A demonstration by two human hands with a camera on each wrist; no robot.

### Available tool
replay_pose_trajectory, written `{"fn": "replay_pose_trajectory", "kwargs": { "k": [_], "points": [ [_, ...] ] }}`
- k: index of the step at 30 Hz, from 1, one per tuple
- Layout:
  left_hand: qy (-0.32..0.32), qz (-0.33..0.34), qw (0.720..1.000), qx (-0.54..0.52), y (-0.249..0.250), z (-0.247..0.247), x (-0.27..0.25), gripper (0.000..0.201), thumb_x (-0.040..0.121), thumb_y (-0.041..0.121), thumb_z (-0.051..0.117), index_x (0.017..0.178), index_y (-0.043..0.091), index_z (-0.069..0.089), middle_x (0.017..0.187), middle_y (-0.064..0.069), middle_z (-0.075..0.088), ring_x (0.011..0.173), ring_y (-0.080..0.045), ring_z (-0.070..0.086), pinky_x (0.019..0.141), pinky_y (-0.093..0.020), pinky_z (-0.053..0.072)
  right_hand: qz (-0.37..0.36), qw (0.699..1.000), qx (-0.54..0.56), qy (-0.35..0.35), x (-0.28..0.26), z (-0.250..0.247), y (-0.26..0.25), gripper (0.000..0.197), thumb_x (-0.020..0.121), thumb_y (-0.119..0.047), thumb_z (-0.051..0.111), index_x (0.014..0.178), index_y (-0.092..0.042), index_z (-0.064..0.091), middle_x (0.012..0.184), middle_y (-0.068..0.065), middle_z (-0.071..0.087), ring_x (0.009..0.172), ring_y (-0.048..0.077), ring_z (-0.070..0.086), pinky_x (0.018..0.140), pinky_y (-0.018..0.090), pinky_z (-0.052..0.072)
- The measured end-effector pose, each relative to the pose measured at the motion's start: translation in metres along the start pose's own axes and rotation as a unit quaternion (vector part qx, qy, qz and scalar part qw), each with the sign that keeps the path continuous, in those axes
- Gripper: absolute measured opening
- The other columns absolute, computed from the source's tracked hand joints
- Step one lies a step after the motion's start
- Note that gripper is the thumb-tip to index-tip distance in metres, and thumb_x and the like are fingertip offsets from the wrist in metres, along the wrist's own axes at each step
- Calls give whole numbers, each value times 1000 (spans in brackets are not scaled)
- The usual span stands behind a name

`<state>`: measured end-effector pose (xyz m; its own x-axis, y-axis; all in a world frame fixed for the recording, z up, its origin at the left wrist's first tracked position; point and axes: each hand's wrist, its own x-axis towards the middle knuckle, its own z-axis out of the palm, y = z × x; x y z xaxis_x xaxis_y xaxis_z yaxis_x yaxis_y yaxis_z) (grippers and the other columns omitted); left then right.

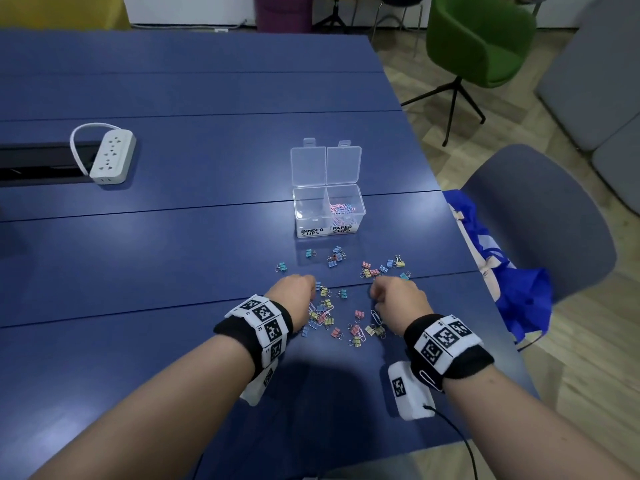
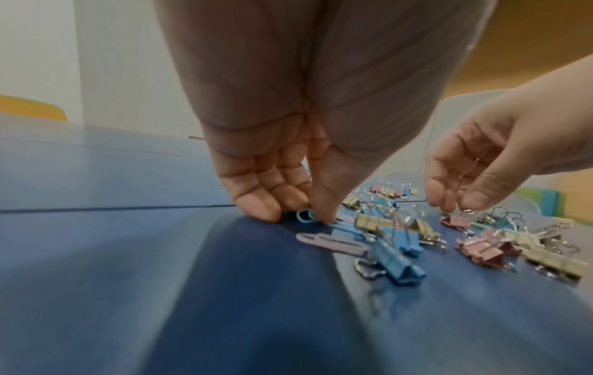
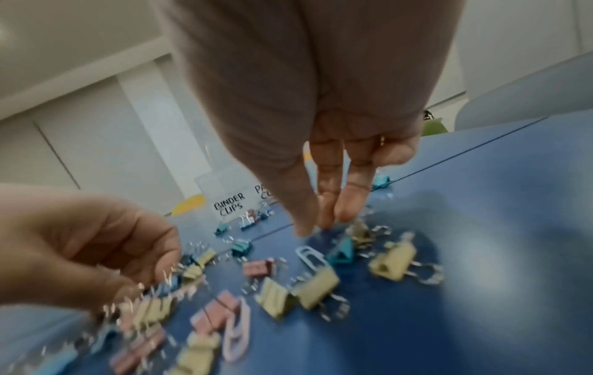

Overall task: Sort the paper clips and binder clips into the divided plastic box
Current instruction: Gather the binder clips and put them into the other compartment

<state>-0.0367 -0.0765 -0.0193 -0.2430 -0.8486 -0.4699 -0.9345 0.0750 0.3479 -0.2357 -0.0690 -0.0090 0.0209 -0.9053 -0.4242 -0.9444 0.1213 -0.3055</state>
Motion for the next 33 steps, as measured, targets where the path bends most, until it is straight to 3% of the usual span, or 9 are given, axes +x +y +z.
{"fn": "replay_pose_trajectory", "kwargs": {
  "k": [4,9,14,20,23,25,26,29,33],
  "points": [
    [-2,9,998,59,0,1,-2,34,79,-7,48,107,10,53,112,-11,54,104,-30,53,87,-35,45,-35,999,-31,-10,-5,4,6,16,82,-11,60,91,-23,54,107,4,58,103,28,56,88,34,42],
    [42,-36,994,-90,-15,-9,-5,25,78,-7,47,90,15,52,118,-14,50,94,-27,52,81,-28,41,-20,994,-101,24,-8,5,4,16,84,-15,56,100,-19,56,106,4,62,101,28,59,84,36,39],
    [51,-51,989,-132,-23,-17,-11,23,80,-1,41,73,20,47,95,-5,58,84,-23,51,74,-27,43,-26,991,-133,16,-10,7,-2,34,81,4,43,105,-15,58,106,6,64,102,29,59,88,38,39],
    [3,-16,995,-94,-15,-12,-15,23,79,-5,35,74,15,45,78,0,50,80,-22,48,66,-27,37,-39,999,-29,8,-9,10,-9,24,86,-2,42,100,-12,60,109,9,56,100,32,56,88,35,38],
    [-1,28,998,-63,-17,-4,-21,16,76,0,46,80,16,43,84,2,41,81,-22,46,68,-28,37,-19,995,94,27,-15,-1,-6,28,87,6,37,93,-2,64,107,11,45,84,26,51,70,19,36],
    [3,63,997,-41,-23,1,-22,25,73,3,55,93,16,47,96,1,39,85,-20,47,73,-30,43,-5,993,120,8,-19,-6,-3,32,85,10,34,92,-1,63,104,8,39,78,23,47,56,17,33],
    [8,85,996,-31,-27,2,-22,31,73,4,58,100,16,50,102,1,40,90,-20,48,79,-30,45,-1,993,119,-11,-22,-6,-3,31,85,10,34,94,-1,62,104,6,37,79,24,47,56,17,33],
    [15,130,991,-17,-33,1,-16,38,77,12,67,113,17,56,116,0,47,107,-16,47,96,-28,42,-28,994,93,-57,-30,7,-6,15,84,-1,45,91,-8,56,104,5,38,87,27,52,79,25,42],
    [4,135,991,7,-28,-1,-10,30,82,20,69,109,15,59,112,-2,52,106,-17,46,93,-26,40,-65,997,-26,-36,-34,30,-4,13,84,-17,53,94,-9,54,105,8,45,93,32,52,85,39,47]
  ]
}}
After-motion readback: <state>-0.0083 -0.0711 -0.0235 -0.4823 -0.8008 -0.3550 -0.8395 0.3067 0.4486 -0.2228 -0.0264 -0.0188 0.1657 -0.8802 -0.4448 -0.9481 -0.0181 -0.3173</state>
